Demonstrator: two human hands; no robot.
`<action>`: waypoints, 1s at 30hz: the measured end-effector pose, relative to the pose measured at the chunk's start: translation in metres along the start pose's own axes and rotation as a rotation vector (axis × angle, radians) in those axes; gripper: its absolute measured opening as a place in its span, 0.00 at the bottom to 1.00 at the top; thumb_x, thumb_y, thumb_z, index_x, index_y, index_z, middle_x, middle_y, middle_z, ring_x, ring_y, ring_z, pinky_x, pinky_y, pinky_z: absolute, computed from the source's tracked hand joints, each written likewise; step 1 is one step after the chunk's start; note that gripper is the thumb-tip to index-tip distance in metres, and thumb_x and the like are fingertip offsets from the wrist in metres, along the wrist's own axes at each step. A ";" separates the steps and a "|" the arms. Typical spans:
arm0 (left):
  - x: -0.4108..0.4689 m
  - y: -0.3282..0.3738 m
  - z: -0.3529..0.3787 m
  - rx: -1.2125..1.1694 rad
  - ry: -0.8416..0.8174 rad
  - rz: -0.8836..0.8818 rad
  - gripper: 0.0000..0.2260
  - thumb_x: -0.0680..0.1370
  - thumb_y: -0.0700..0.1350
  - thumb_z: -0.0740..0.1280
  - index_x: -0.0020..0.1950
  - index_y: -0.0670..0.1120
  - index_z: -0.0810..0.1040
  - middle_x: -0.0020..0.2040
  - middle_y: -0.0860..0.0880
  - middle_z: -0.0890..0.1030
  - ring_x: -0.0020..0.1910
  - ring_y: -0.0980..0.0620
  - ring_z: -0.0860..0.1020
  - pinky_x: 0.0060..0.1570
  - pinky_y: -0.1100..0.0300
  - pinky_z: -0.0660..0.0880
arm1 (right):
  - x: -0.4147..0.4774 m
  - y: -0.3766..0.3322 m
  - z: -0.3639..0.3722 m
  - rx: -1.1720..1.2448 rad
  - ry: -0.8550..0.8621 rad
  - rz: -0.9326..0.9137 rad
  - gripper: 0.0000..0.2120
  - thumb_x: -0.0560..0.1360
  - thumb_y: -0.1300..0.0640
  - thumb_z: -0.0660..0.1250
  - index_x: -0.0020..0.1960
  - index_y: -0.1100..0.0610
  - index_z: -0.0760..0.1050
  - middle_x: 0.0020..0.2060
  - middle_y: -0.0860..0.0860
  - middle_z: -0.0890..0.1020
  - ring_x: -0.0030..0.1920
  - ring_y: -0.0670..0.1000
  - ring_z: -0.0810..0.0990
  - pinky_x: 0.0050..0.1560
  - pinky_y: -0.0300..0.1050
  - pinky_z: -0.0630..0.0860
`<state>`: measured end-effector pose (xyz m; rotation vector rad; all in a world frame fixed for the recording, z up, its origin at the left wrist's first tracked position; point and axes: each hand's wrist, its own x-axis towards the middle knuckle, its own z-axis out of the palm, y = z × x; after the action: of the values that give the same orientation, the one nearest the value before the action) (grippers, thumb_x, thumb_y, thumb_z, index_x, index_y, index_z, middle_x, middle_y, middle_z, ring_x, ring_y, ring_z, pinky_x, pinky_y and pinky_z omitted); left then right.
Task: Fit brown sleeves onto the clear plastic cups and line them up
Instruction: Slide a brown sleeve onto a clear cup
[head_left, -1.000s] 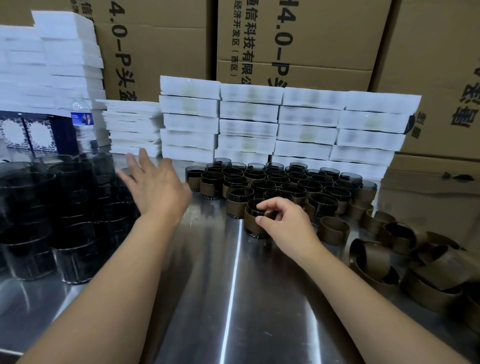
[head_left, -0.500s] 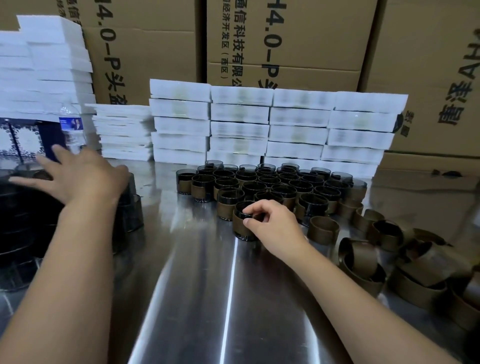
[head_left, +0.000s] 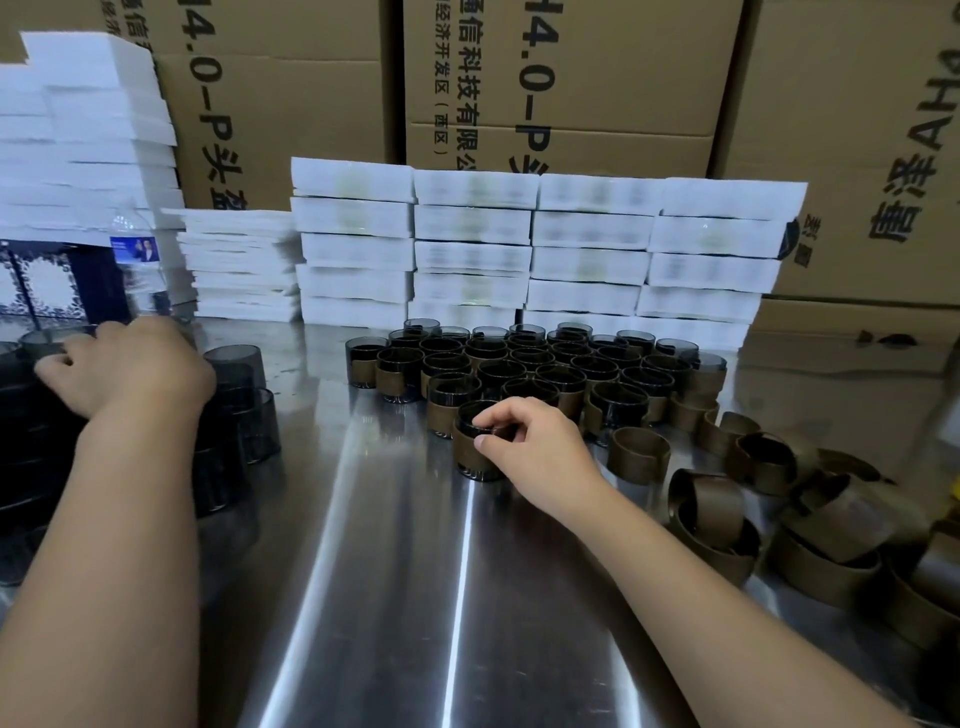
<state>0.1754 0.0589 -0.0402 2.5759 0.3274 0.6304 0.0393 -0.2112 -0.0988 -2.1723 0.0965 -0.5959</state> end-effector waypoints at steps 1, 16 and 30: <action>0.001 -0.001 0.000 -0.025 0.002 0.000 0.20 0.72 0.35 0.68 0.63 0.42 0.78 0.64 0.36 0.75 0.66 0.37 0.70 0.66 0.47 0.68 | 0.000 0.000 0.000 -0.001 -0.001 -0.002 0.07 0.73 0.58 0.70 0.43 0.47 0.77 0.41 0.43 0.74 0.33 0.40 0.69 0.35 0.26 0.65; 0.000 -0.007 0.003 -0.222 0.091 0.050 0.12 0.74 0.34 0.64 0.52 0.45 0.83 0.51 0.34 0.81 0.51 0.34 0.78 0.59 0.40 0.73 | 0.001 0.001 0.000 -0.004 -0.007 -0.003 0.06 0.73 0.58 0.70 0.44 0.47 0.78 0.41 0.44 0.74 0.34 0.40 0.69 0.38 0.28 0.63; -0.064 0.063 -0.007 -0.716 -0.003 0.384 0.16 0.76 0.35 0.66 0.58 0.54 0.78 0.47 0.53 0.82 0.47 0.54 0.79 0.61 0.54 0.72 | 0.001 0.003 0.002 -0.082 -0.002 -0.035 0.05 0.74 0.56 0.69 0.46 0.46 0.77 0.42 0.42 0.73 0.36 0.40 0.69 0.36 0.28 0.64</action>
<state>0.1238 -0.0135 -0.0276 1.9435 -0.3538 0.7127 0.0418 -0.2115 -0.1016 -2.2577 0.0831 -0.6192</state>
